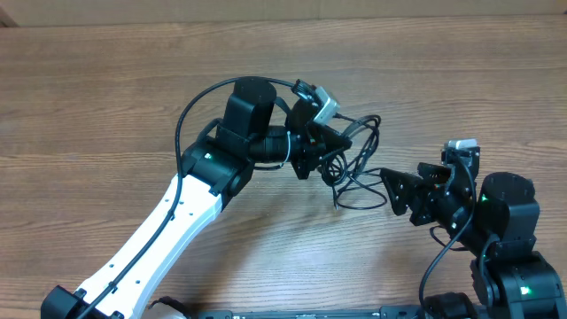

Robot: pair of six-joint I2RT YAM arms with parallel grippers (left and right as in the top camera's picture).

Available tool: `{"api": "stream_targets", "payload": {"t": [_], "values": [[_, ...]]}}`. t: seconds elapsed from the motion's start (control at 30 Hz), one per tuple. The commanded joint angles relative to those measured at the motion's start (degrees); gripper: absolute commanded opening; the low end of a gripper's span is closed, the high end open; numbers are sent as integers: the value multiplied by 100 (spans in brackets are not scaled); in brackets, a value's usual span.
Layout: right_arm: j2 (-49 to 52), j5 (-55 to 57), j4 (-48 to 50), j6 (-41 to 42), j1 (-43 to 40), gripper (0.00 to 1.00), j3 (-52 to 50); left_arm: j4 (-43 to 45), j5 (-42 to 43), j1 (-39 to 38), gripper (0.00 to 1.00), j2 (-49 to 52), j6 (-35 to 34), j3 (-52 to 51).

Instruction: Untangle cables

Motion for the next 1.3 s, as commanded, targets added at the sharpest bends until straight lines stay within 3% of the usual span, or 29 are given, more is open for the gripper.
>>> {"api": "stream_targets", "payload": {"t": [0.0,0.17,0.53,0.73,0.93,1.0,1.17,1.27], "values": [[-50,13,26,17,-11,66,118,136,621,-15,4,-120,199,87],[-50,-11,50,17,-11,47,118,422,778,-164,4,-120,197,87],[-50,-70,72,17,-11,48,118,542,774,-413,4,-120,201,87],[-50,-70,46,17,-11,22,118,544,774,-417,4,-120,201,87],[-50,-70,90,17,-11,5,118,542,774,-442,4,-120,199,87],[-50,-70,85,17,-11,5,118,542,774,-457,4,-120,199,87],[-50,-70,42,15,-11,40,118,540,776,-474,4,-120,197,87],[-50,-72,96,17,-11,45,120,540,776,-525,4,-120,197,87]]}}
